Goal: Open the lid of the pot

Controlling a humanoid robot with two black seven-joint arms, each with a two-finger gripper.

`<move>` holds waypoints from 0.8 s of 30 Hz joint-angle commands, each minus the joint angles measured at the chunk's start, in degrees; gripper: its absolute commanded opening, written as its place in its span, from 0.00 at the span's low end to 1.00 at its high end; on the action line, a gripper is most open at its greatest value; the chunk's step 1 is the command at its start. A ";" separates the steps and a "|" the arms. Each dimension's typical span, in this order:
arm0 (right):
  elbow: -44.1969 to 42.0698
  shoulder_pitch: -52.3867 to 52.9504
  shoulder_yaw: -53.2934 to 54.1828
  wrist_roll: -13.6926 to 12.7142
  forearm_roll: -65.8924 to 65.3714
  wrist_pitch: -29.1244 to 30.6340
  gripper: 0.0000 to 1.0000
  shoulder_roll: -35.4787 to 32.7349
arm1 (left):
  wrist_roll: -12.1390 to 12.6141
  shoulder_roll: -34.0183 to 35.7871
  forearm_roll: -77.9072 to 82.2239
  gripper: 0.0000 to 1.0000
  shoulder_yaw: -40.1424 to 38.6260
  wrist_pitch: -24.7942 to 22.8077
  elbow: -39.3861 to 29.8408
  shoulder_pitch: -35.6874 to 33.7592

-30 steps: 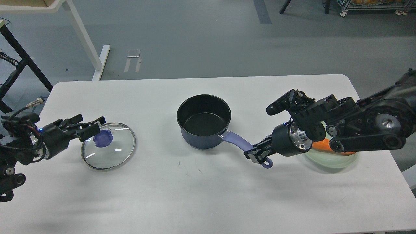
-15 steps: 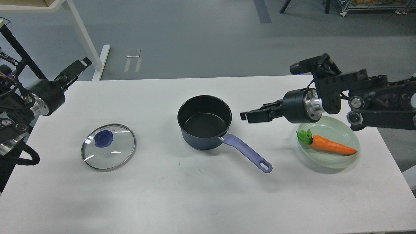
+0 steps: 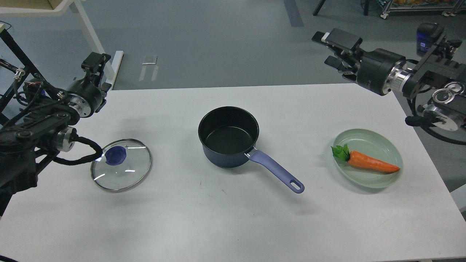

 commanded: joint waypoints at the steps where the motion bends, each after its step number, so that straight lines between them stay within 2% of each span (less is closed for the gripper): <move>1: -5.02 -8.10 9.00 0.07 6.11 -0.01 0.98 2.84 | -0.11 -3.64 -7.61 0.99 -1.25 -1.66 3.87 0.03; 9: -23.82 -12.34 18.93 0.41 27.21 0.87 0.99 14.08 | -0.02 -8.91 -15.18 0.99 -7.49 -4.82 7.83 0.03; 12: -30.95 -12.34 23.33 1.03 30.48 1.57 0.99 19.79 | 0.06 -9.88 -16.68 0.99 -10.30 -5.17 8.01 0.03; 15: -36.84 -12.42 28.86 0.94 30.83 5.95 0.99 24.02 | 0.07 -10.23 -19.13 0.99 -12.23 -6.58 8.01 0.03; 18: -40.18 -12.77 34.22 0.77 34.42 10.35 0.99 27.45 | -0.02 -10.23 -22.65 0.99 -13.64 -8.07 8.01 -0.15; 24: -40.55 -12.95 38.80 1.03 40.32 11.77 0.99 30.44 | -0.37 -10.32 -26.88 0.99 -14.61 -10.71 7.75 -0.59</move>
